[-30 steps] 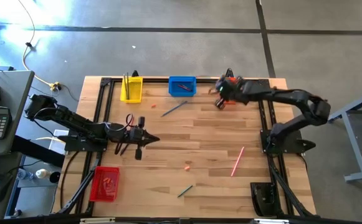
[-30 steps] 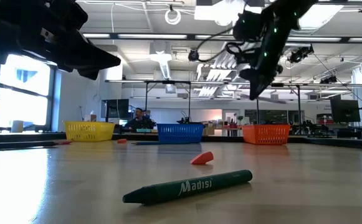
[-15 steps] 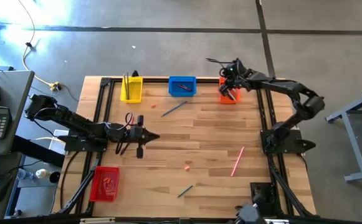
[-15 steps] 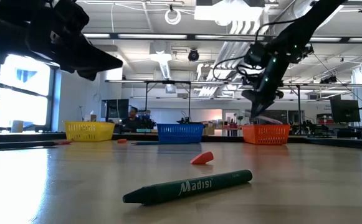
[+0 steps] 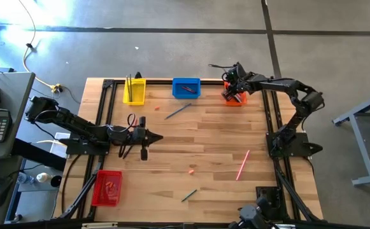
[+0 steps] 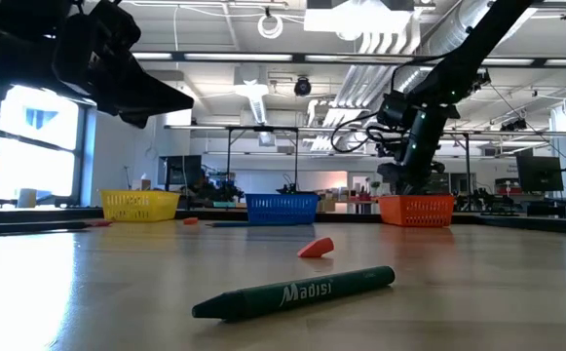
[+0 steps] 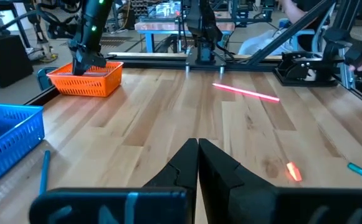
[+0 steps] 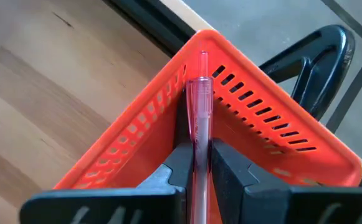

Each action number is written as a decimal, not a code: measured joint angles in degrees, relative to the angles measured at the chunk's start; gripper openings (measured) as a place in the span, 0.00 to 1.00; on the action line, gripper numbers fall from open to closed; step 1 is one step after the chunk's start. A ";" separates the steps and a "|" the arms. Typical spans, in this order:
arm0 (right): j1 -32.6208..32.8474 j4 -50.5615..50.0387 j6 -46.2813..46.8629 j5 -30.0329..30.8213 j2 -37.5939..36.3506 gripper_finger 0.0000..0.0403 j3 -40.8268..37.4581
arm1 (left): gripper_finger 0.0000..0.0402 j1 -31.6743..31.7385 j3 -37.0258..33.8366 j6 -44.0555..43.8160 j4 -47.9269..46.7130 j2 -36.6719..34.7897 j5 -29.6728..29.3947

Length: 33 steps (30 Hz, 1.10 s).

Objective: Sort crayons/erasers/pens/pencils in bins
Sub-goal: Put the violet pen into the orange bin, then put the red crayon into the blue bin

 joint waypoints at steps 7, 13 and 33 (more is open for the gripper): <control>0.03 -0.74 2.83 1.18 0.04 0.09 0.00 | 0.01 0.00 0.00 -0.83 0.00 0.00 0.06; 0.32 -2.97 4.75 9.13 0.04 0.25 0.80 | 0.01 0.00 0.02 -0.65 0.00 0.00 0.20; 5.69 -6.26 1.17 1.08 -14.09 0.14 3.86 | 0.01 0.12 16.16 -0.63 -27.64 0.00 -4.14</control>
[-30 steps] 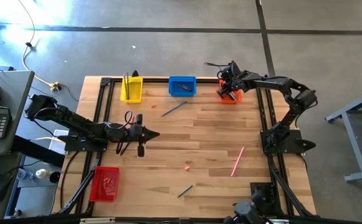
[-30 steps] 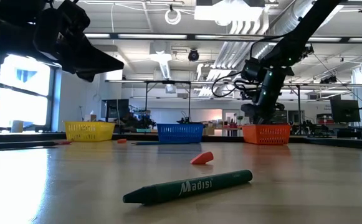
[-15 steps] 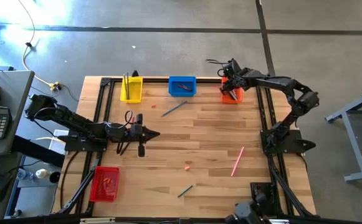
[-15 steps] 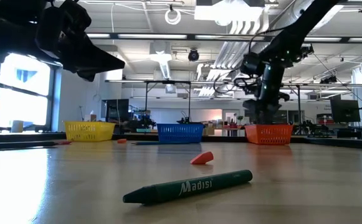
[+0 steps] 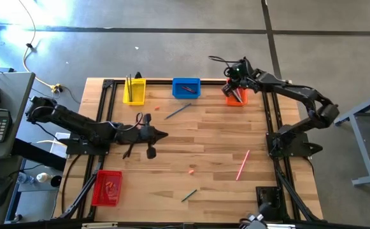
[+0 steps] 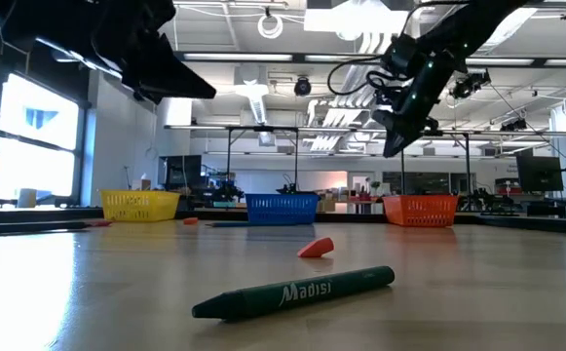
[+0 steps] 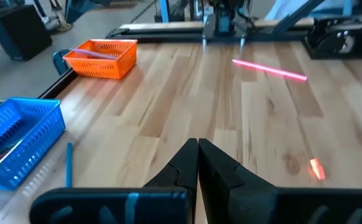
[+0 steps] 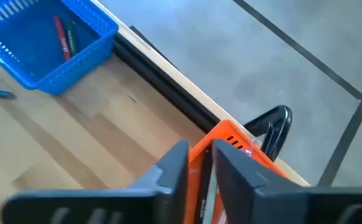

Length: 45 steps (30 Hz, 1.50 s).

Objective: Sort crayons/erasers/pens/pencils in bins
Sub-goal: Put the red crayon into the blue bin

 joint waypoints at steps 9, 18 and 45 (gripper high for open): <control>2.96 26.34 1.57 -9.84 -2.15 0.02 -16.94 | 0.01 2.43 4.02 -3.46 -14.54 -1.05 2.53; 12.41 52.73 3.15 -11.57 -4.23 0.00 -28.52 | 0.01 12.98 12.80 -8.14 -38.88 -1.55 8.82; 16.65 54.68 -2.43 -11.35 -4.65 0.00 -26.07 | 0.38 39.47 17.43 -22.20 -66.87 10.20 17.22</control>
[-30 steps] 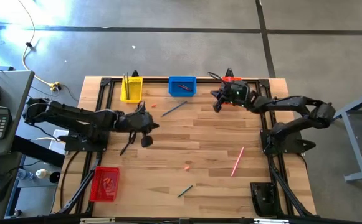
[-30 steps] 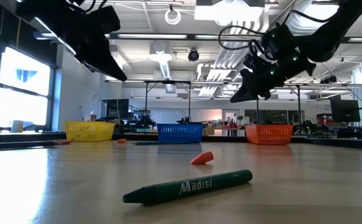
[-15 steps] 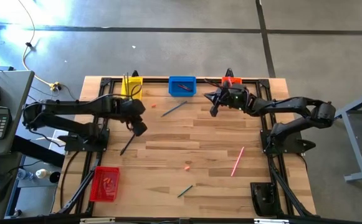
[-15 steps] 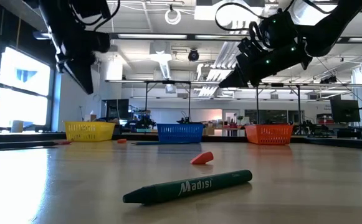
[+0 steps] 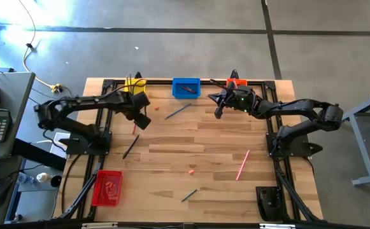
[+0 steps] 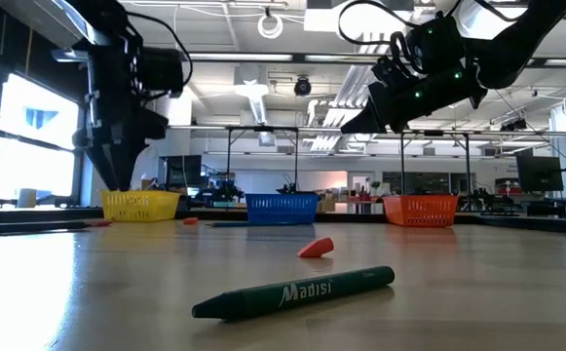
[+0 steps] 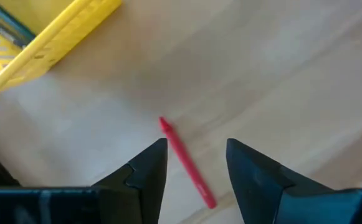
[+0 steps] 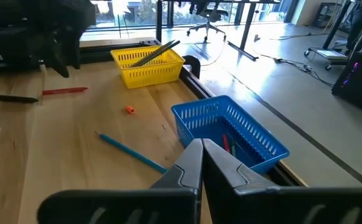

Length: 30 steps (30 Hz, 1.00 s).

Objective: Sort crayons/erasers/pens/pencils in bins
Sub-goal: Put the red crayon into the blue bin

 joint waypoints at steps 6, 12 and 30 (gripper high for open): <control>0.00 -1.72 0.00 0.00 0.00 0.00 0.00 | 0.39 2.70 -0.02 1.22 -0.22 4.37 0.24; 0.00 -2.21 0.01 -0.02 0.02 0.00 0.00 | 0.34 2.53 -0.04 1.41 -0.24 7.19 1.75; 1.88 -2.01 -1.79 -0.02 0.02 0.00 0.00 | 0.28 1.67 -0.11 2.70 0.44 13.89 5.52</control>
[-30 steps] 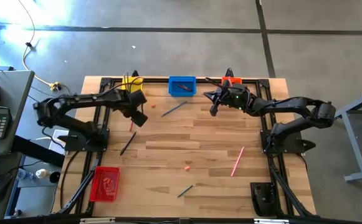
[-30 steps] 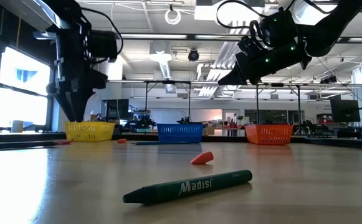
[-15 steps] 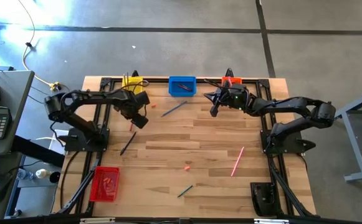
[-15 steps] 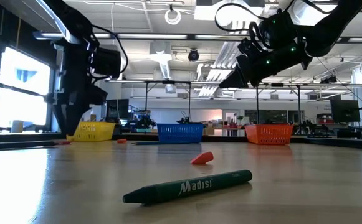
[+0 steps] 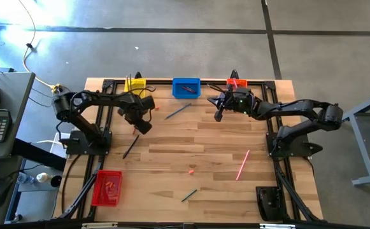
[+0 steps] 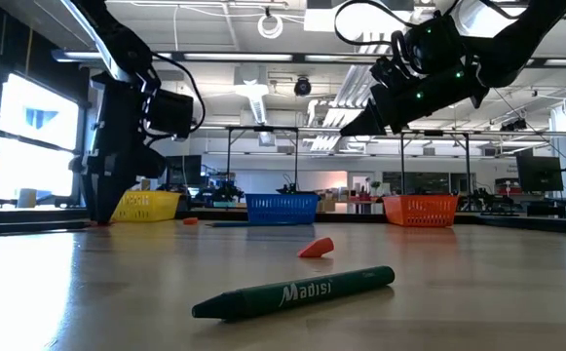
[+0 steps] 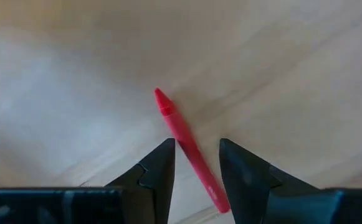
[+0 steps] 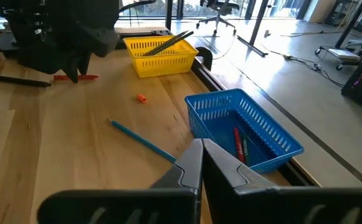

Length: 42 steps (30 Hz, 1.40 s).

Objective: Sort crayons/erasers/pens/pencils in bins
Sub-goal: Put the red crayon into the blue bin

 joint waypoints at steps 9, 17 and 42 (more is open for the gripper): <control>0.00 0.02 -0.08 0.00 0.00 0.00 0.00 | 0.15 -3.61 0.00 6.78 3.11 -0.02 4.72; 0.00 0.04 -0.13 0.01 0.00 0.00 0.00 | 0.09 -10.96 0.02 13.68 6.86 -0.04 0.13; 0.00 0.25 0.28 0.00 0.02 0.00 0.00 | 0.02 -20.03 0.97 27.06 9.81 1.26 -6.10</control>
